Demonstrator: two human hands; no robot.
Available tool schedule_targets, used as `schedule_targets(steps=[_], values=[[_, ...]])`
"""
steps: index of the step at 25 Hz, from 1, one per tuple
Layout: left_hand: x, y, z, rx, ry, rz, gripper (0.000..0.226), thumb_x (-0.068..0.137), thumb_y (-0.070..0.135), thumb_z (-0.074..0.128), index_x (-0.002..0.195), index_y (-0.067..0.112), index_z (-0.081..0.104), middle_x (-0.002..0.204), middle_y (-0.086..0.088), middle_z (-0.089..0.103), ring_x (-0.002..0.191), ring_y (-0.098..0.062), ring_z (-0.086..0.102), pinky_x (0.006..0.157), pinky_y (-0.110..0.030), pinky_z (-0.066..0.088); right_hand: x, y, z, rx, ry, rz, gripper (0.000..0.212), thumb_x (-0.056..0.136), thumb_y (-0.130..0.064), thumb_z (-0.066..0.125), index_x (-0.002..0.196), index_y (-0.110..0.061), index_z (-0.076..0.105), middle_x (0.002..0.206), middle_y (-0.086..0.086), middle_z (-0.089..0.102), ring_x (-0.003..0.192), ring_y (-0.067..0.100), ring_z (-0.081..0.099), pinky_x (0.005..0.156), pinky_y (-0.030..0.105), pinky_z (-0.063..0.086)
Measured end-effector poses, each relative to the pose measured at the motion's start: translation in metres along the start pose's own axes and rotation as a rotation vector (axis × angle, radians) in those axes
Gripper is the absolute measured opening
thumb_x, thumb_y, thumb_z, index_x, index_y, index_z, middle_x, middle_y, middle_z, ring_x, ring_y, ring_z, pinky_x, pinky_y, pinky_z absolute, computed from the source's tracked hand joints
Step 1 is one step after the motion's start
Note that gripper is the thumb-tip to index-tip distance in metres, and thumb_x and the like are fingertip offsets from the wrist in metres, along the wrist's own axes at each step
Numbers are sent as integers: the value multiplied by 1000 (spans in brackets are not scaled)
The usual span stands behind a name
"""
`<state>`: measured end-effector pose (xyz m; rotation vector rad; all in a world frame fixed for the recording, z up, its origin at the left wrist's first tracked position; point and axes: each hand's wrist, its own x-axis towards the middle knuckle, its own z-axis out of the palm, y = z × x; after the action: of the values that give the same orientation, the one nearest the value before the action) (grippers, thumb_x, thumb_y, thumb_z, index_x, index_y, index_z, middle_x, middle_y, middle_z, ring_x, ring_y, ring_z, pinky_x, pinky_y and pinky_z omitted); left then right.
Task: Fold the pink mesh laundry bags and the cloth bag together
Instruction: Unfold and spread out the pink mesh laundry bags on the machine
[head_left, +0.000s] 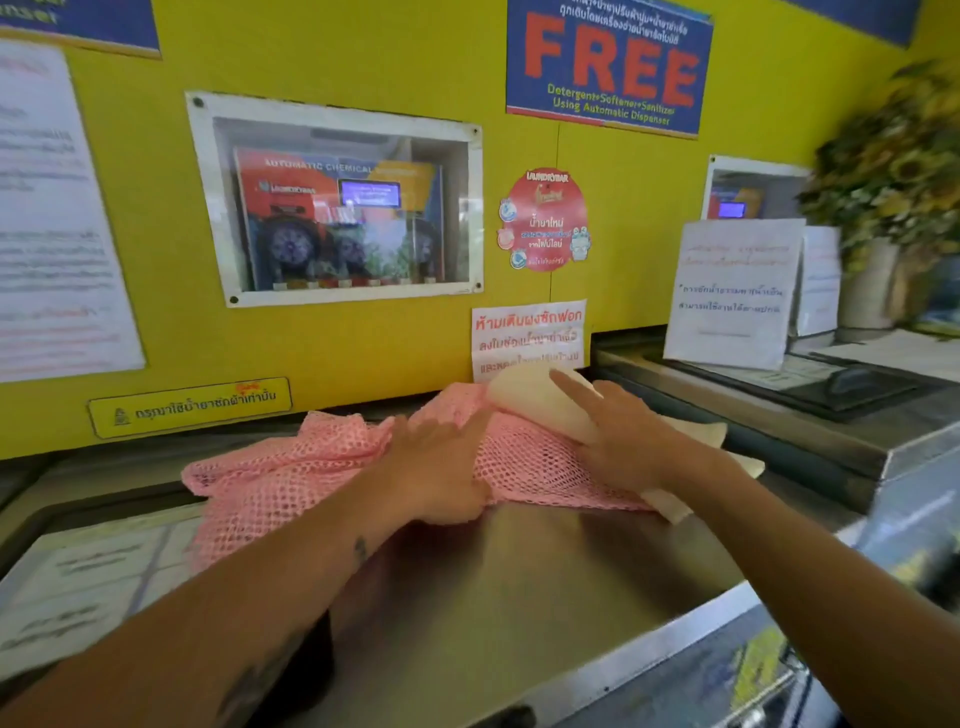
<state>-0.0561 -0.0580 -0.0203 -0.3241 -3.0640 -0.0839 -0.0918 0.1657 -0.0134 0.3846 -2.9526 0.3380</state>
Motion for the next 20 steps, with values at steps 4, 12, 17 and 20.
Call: schedule_targets(steps=[4,12,17,20], values=[[-6,4,-12,9,197,31,71,78,19,62,142,29,35,135,-9,53,112,-30,55,84,-42,51,0,-1,10,-62,-112,-22,73,89,-12,52,149,-46,29,153,4,33,135,29,40,108,40,35],[-31,-24,-32,-72,481,132,36,86,12,49,115,31,57,102,7,49,91,-18,54,74,-40,51,6,4,-18,-91,-250,251,63,95,-24,44,155,-22,23,162,6,24,146,28,26,117,42,21],[-36,-30,-17,-335,452,69,31,82,12,55,94,33,36,103,7,52,87,-17,52,76,-46,50,-5,-57,-30,549,-168,-98,81,88,-20,63,155,-30,19,163,0,21,147,24,23,115,41,23],[-43,-31,-25,-234,401,134,32,83,24,62,103,34,38,112,10,51,94,-13,52,82,-40,49,3,-81,9,379,-162,-230,101,82,-50,68,155,-37,0,165,3,12,150,28,13,118,48,20]])
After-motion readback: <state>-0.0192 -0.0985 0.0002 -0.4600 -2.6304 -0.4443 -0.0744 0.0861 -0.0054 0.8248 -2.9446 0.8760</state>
